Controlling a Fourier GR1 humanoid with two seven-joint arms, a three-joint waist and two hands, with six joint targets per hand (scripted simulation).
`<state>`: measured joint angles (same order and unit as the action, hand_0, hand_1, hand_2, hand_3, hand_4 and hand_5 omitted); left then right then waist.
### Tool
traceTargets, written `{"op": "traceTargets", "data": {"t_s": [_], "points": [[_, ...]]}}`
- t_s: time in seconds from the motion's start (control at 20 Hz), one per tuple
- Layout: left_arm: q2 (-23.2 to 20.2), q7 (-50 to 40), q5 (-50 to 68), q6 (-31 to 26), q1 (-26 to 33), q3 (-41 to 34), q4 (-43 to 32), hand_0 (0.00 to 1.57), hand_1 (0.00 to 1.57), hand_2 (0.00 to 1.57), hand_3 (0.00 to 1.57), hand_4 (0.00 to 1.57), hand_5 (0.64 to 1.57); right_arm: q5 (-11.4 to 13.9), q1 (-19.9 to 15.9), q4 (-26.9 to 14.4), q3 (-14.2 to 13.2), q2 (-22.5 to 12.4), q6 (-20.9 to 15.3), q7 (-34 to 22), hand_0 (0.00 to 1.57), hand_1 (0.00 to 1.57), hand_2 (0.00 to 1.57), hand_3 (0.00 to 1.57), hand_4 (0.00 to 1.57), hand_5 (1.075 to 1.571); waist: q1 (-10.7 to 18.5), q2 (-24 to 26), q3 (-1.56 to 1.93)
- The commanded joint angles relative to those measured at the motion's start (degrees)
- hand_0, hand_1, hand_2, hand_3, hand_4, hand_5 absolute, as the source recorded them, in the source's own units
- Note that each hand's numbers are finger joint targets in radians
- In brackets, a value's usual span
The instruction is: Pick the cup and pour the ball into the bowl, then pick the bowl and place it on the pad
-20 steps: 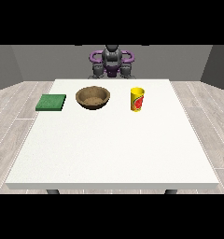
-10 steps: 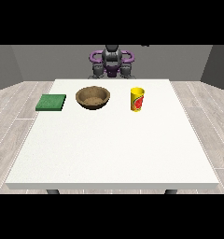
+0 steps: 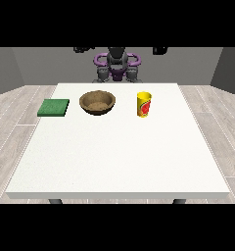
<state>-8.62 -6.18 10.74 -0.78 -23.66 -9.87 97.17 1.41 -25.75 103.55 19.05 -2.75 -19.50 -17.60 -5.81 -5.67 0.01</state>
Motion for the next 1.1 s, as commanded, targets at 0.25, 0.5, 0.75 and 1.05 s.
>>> {"op": "traceTargets", "data": {"t_s": [0.25, 0.5, 0.75, 1.05], "points": [[-0.48, 19.11, -5.82, -0.29, 0.17, -2.45, -16.58, 0.00, 0.00, 0.00, 0.00, 0.00, 1.435, -2.39, -2.15, 6.16, -2.75, -2.04, 5.45, -0.58, 0.00, 0.00, 0.00, 0.00, 0.00, 1.569, -5.12, -6.83, -0.06], [-0.59, 29.29, -4.97, -3.87, 1.39, -3.35, -24.54, 0.00, 0.00, 0.00, 0.00, 0.00, 1.399, -2.38, -3.63, 4.93, -9.11, -2.90, 4.83, 1.05, 0.00, 0.00, 0.00, 0.00, 0.00, 1.567, -1.29, -9.12, -0.05], [-3.62, 32.38, -4.69, -5.32, -1.49, -5.72, -35.17, 0.00, 0.00, 0.00, 0.00, 0.00, 1.409, -6.22, 0.78, 6.96, -12.08, -5.51, 10.02, 0.68, 0.00, 0.00, 0.00, 0.00, 0.00, 1.569, -2.95, -6.49, -0.03], [-2.52, 40.43, -5.73, -4.49, -3.89, -6.23, -45.58, 0.00, 0.00, 0.00, 0.00, 0.00, 1.443, -6.22, 3.69, 9.32, -11.88, -4.98, 11.44, 1.77, 0.00, 0.00, 0.00, 0.00, 0.00, 1.567, -4.50, -8.40, -0.04]]}}
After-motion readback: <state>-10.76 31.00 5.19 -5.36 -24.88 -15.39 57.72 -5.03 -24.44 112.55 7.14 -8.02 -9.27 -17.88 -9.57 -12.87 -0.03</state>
